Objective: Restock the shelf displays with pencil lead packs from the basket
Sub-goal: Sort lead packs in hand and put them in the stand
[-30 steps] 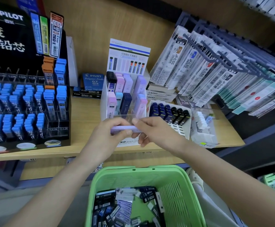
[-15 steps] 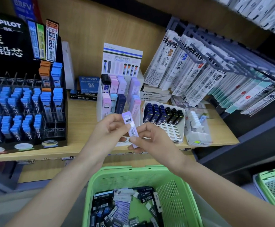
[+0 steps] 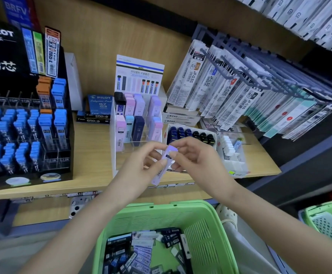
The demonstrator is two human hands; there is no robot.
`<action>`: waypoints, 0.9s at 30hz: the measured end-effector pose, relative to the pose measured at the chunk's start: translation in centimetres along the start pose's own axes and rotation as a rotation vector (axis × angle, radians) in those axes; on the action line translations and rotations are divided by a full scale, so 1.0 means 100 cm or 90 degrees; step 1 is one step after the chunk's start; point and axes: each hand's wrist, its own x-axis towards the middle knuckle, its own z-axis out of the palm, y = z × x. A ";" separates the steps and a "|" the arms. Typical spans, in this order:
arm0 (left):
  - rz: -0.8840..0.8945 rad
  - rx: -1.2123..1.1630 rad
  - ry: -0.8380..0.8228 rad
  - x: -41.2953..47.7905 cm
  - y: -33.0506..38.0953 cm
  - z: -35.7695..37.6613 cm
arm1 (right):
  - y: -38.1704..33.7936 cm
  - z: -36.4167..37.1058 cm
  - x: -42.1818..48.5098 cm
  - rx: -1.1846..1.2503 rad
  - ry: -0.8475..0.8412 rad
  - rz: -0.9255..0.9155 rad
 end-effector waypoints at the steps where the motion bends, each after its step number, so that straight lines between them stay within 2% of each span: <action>1: -0.009 0.004 0.011 0.001 -0.002 0.001 | 0.000 -0.002 0.002 0.001 0.010 -0.008; 3: -0.009 0.054 0.044 0.004 -0.005 0.001 | -0.001 -0.006 0.009 0.007 0.032 -0.021; 7: 0.090 0.376 0.093 0.013 -0.013 -0.006 | -0.001 -0.014 0.030 -0.055 0.091 -0.063; 13: 0.079 0.605 0.078 0.027 -0.031 -0.011 | 0.011 -0.006 0.067 -0.176 0.106 -0.135; 21: 0.128 0.696 0.107 0.029 -0.050 -0.011 | 0.031 -0.004 0.095 -0.373 0.016 -0.257; 27: 0.135 0.704 0.113 0.029 -0.050 -0.010 | 0.036 0.003 0.101 -0.415 0.010 -0.262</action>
